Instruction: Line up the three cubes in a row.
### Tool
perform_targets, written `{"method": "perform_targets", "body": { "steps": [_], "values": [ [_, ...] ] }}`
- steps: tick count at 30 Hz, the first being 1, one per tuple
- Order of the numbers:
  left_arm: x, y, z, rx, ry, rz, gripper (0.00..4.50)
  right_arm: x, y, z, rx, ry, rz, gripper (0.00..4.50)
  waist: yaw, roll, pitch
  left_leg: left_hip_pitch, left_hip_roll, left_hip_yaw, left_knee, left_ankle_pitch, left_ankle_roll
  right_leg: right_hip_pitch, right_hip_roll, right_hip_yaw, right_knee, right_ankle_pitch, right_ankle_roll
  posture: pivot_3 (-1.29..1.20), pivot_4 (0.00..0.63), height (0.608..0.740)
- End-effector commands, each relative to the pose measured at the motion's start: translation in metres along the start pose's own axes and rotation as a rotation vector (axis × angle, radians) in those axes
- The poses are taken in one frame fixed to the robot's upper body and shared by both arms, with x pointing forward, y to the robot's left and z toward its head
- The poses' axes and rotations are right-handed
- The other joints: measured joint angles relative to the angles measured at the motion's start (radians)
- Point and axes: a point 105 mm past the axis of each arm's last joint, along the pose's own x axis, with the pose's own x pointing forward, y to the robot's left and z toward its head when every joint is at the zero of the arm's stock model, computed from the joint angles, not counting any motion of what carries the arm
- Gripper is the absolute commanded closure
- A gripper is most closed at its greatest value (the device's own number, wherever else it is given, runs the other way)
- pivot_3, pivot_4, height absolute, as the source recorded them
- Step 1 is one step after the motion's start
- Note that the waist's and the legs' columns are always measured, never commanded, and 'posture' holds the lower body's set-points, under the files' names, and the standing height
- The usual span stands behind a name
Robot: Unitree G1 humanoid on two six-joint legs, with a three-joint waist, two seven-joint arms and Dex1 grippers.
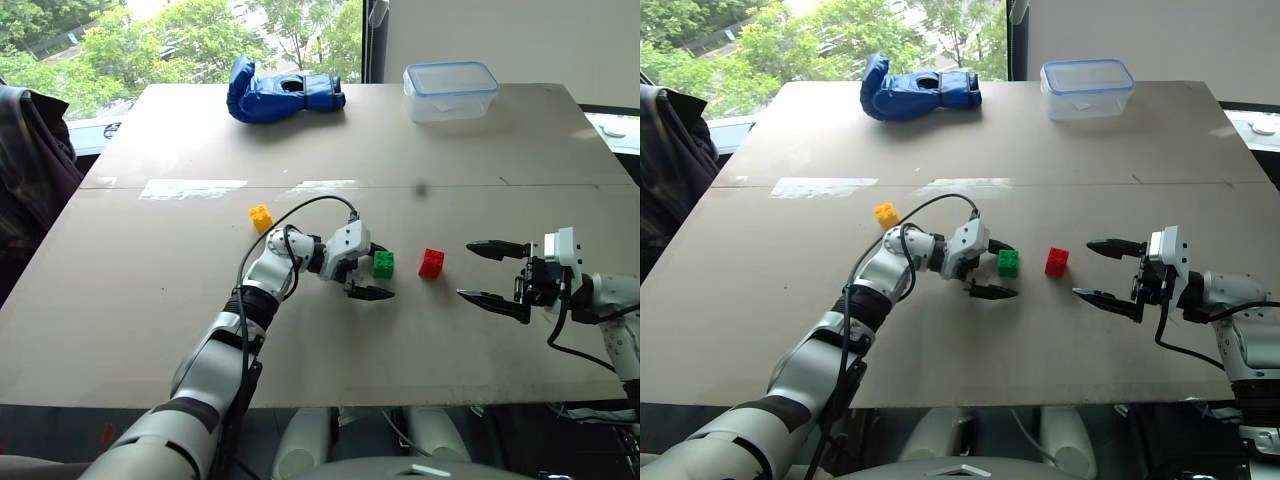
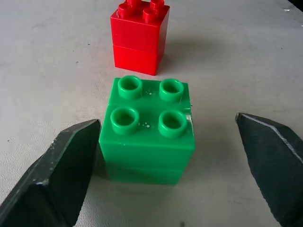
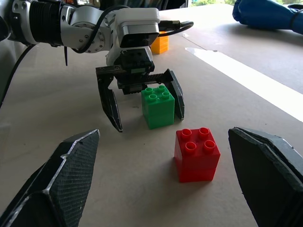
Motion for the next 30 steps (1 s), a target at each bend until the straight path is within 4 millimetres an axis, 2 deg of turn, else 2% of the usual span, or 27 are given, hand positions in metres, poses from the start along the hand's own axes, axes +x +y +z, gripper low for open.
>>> {"method": "perform_targets", "body": {
  "steps": [1,5,11,13,15,17,20,24,26,30],
  "values": [
    [-0.004,0.001,0.006,0.02,0.001,-0.005,0.03,0.0,0.0,0.008,-0.041,-0.016,0.005,0.0,-0.001,0.0,0.0,0.0,0.0,0.0,0.0,0.0,0.0,0.0,0.0,0.0,0.0,0.0,0.0,0.0,0.15,0.74],
    [-0.013,0.007,0.015,0.037,-0.025,0.034,0.03,0.0,-0.001,0.008,-0.041,-0.017,0.005,0.0,-0.001,0.0,0.0,0.0,0.0,0.0,0.0,0.0,0.0,0.0,0.0,0.0,0.0,0.0,0.0,0.0,0.15,0.74],
    [-0.039,0.015,0.047,0.09,-0.119,0.124,0.03,0.002,-0.001,0.008,-0.038,-0.021,0.013,0.0,-0.001,0.0,0.0,0.0,0.0,-0.001,0.0,0.0,0.0,0.0,0.0,0.0,0.0,0.0,0.0,0.0,0.15,0.74],
    [-0.054,0.014,0.065,0.102,-0.174,0.164,0.03,0.004,0.0,0.01,-0.041,-0.028,0.017,0.0,-0.002,0.0,0.0,0.0,0.0,-0.001,0.0,0.0,0.0,0.0,0.0,0.0,0.0,0.0,0.0,0.0,0.15,0.74],
    [-0.081,0.007,0.086,0.1,-0.24,0.217,0.03,0.006,-0.001,0.017,-0.036,-0.058,0.019,0.0,-0.007,0.0,0.0,0.0,0.002,0.0,0.0,0.0,-0.001,-0.001,0.0,0.001,0.0,0.0,0.0,0.0,0.15,0.74],
    [-0.104,0.002,0.095,0.094,-0.263,0.286,0.03,0.009,-0.001,0.022,-0.031,-0.081,0.029,0.0,-0.013,0.0,0.0,-0.001,0.005,0.0,0.0,0.001,-0.002,-0.001,0.001,0.001,0.0,0.0,0.0,0.0,0.15,0.74],
    [-0.139,0.004,0.096,0.06,-0.271,0.467,0.03,0.016,-0.001,0.027,-0.03,-0.105,0.042,0.0,-0.014,0.001,0.0,0.0,0.006,-0.001,0.0,0.002,-0.003,-0.001,0.001,0.001,0.0,0.0,0.0,0.0,0.15,0.74],
    [-0.19,0.011,0.088,-0.005,-0.297,0.842,0.03,0.026,-0.003,0.034,-0.027,-0.143,0.053,0.0,-0.015,0.0,0.0,0.001,0.006,0.0,0.0,0.002,-0.003,0.0,0.0,0.002,0.0,0.0,0.0,0.0,0.15,0.74],
    [-0.203,0.01,0.075,-0.022,-0.272,1.004,0.03,0.029,-0.004,0.034,-0.027,-0.15,0.059,0.0,-0.013,0.0,0.0,0.001,0.006,0.0,0.0,0.002,-0.003,0.0,0.0,0.002,0.0,0.0,0.0,0.0,0.15,0.74],
    [-0.208,-0.004,0.049,-0.049,-0.202,1.194,0.03,0.033,-0.002,0.036,-0.025,-0.154,0.082,0.0,0.001,0.0,0.0,0.0,0.006,0.0,-0.002,0.002,-0.004,-0.001,-0.002,0.002,-0.002,0.0,0.0,0.0,0.15,0.74]
  ]
}}
